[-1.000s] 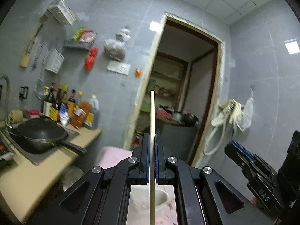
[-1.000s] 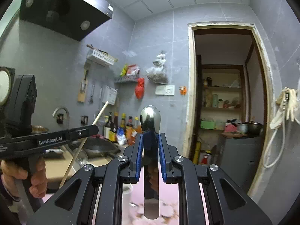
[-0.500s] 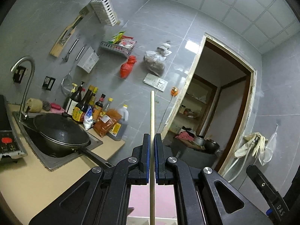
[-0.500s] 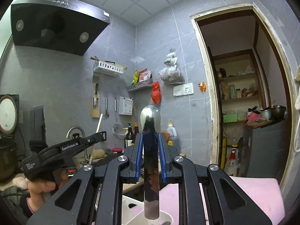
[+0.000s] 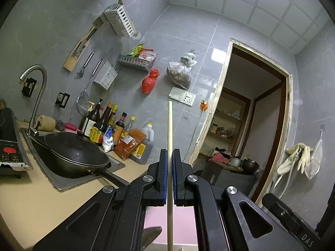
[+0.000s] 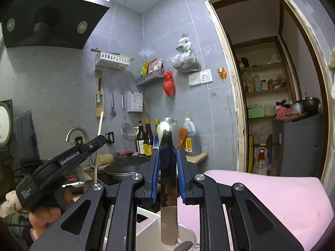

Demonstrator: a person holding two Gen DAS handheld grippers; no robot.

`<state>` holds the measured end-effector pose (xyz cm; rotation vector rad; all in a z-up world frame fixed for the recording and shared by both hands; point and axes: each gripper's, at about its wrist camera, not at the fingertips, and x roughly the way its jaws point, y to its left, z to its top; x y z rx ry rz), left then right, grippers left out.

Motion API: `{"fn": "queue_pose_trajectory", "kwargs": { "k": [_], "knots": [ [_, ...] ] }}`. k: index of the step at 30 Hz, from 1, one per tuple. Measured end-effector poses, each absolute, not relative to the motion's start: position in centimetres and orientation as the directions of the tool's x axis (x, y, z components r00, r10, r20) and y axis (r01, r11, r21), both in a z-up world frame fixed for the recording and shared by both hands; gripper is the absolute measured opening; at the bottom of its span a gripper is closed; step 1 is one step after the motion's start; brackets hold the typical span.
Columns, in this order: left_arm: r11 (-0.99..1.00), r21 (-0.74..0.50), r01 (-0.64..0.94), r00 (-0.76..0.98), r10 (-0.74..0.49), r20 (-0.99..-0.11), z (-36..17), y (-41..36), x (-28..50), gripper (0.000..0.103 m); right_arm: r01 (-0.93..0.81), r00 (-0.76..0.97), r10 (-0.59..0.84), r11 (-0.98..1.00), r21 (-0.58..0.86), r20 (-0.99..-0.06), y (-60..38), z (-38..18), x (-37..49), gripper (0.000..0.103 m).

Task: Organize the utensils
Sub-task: 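Lower the chopstick and knife into the basket and open both grippers, then move both grippers back over the remaining chopsticks and gold spoon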

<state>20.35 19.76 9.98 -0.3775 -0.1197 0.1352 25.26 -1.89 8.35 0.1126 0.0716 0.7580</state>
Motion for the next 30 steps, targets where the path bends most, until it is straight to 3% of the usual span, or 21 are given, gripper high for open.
{"fn": "queue_pose_trajectory", "kwargs": {
  "k": [7,13,15,17,18,22,24,26,28,30],
  "knots": [
    [0.934,-0.340,-0.111,0.984,0.150,0.091,8.7,18.7,20.2,0.002,-0.682,0.723,0.689,0.723,0.109,-0.055,-1.3,8.0,25.5,0.015],
    [0.946,-0.311,-0.087,0.995,0.099,0.022,7.9,18.4,19.6,0.005,-0.683,0.717,0.691,0.723,0.108,-0.090,-1.1,7.5,25.8,0.016],
    [0.947,-0.314,-0.072,0.997,0.074,-0.006,7.9,18.4,19.4,0.011,-0.682,0.717,0.690,0.724,0.108,-0.094,-1.3,7.5,25.7,0.018],
    [0.943,-0.328,-0.053,0.999,0.048,-0.023,7.8,18.6,19.2,0.029,-0.681,0.719,0.689,0.724,0.108,-0.091,-1.4,7.6,25.6,0.020],
    [0.940,-0.338,-0.045,0.999,0.038,-0.028,7.9,18.7,19.0,0.032,-0.681,0.718,0.690,0.724,0.109,-0.090,-1.5,7.7,25.5,0.023],
    [0.933,-0.359,-0.035,0.999,0.018,-0.050,8.5,18.8,18.3,0.035,-0.671,0.729,0.679,0.734,0.104,-0.085,-1.7,8.1,25.1,0.026],
    [0.936,-0.348,-0.045,0.997,0.021,-0.072,9.1,18.5,18.1,0.040,-0.655,0.745,0.662,0.749,0.100,-0.079,-2.3,8.6,24.8,0.032],
    [0.942,-0.330,-0.052,0.996,0.025,-0.085,9.7,17.8,17.8,0.052,-0.637,0.763,0.643,0.765,0.095,-0.068,-2.9,9.0,24.4,0.045],
    [0.952,-0.299,-0.065,0.995,0.037,-0.097,10.1,17.0,17.6,0.060,-0.616,0.782,0.621,0.783,0.088,-0.050,-3.9,9.5,23.9,0.065],
    [0.965,-0.249,-0.077,0.992,0.051,-0.112,10.6,15.6,17.3,0.066,-0.591,0.804,0.594,0.804,0.065,-0.036,-5.0,10.0,23.2,0.071]
  ]
}}
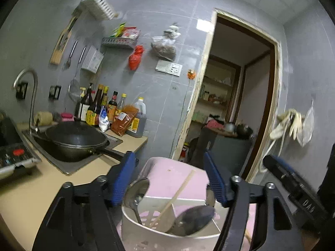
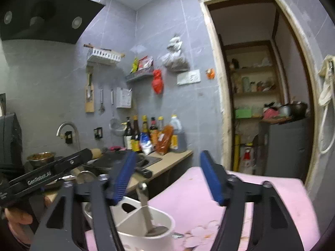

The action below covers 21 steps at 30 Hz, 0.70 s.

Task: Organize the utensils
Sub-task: 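Move both grippers back over the remaining chopsticks and gold spoon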

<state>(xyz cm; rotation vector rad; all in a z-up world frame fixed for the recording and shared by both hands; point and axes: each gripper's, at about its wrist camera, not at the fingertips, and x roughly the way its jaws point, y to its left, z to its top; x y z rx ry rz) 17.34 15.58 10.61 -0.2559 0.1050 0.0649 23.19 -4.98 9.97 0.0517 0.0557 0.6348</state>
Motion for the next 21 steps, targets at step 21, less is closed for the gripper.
{"fn": "queue_pose_trajectory", "kwargs": {
  "k": [21],
  "knots": [
    [0.994,-0.098,0.051,0.981,-0.068,-0.182,8.0,4.9,15.1,0.099,-0.382,0.924,0.380,0.922,-0.061,-0.042,-15.7,9.6,17.9,0.103]
  ]
}}
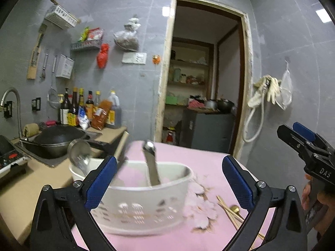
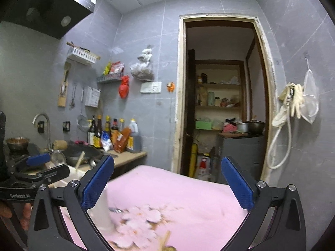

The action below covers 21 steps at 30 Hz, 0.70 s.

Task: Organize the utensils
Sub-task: 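Move both grippers back over the remaining chopsticks and gold spoon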

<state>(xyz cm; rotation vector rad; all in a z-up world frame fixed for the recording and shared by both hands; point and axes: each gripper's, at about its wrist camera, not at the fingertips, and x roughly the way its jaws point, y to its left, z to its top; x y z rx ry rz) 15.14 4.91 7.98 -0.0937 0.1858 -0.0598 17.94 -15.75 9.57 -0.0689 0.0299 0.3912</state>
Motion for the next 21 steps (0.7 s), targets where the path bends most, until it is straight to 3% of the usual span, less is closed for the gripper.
{"fn": "queue_pose_trajectory", "kwargs": {
  "k": [21],
  "knots": [
    [0.974,-0.051,0.222,0.847,-0.219,-0.485,3.3,-1.6,18.9,0.099,-0.332,0.827,0.231,0.937,-0.114,-0.513,-20.6,0.9,19.2,0.101]
  ]
}}
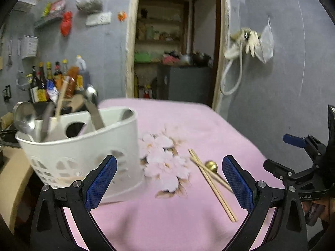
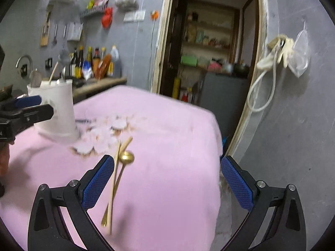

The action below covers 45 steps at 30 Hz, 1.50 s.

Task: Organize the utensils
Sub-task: 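Move both grippers back over the remaining chopsticks and gold spoon, then grasp a wooden chopstick with the left gripper while the right gripper grasps the gold spoon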

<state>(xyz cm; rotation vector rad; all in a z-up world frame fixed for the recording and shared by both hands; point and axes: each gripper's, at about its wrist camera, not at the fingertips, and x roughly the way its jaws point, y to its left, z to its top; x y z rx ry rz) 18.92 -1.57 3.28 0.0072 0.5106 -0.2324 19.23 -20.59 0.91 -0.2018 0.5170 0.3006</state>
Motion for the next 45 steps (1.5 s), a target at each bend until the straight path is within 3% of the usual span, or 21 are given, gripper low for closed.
{"fn": "queue_pose_trajectory", "kwargs": {
  "k": [6,10,20,25,45],
  "knots": [
    [0.960,-0.052,0.274,0.752,-0.247,-0.611,1.5,-2.9,21.3,0.097,-0.376,0.758,0.246,0.921,-0.097,-0.604,-20.2,-1.0,20.0,0.084],
    [0.944,-0.101,0.313,0.679,-0.297,-0.672,0.3,-3.3,22.6,0.085,-0.414,0.719,0.266,0.906,-0.089,-0.642,-19.8,-2.0,20.3,0.075],
    [0.930,-0.171,0.326,0.510,-0.326,-0.796,-2.4,-4.4,25.6,0.065,-0.473,0.649,0.289,0.878,-0.077,-0.704,-19.1,-3.1,21.6,0.070],
    [0.929,-0.162,0.334,0.493,-0.319,-0.809,-2.9,-5.0,26.0,0.063,-0.503,0.631,0.295,0.860,-0.089,-0.717,-18.4,-3.4,21.6,0.066],
    [0.926,-0.213,0.311,0.481,-0.347,-0.805,-2.5,-4.7,26.6,0.056,-0.562,0.587,0.328,0.823,-0.080,-0.740,-16.6,-3.4,22.6,0.065]
  ]
}}
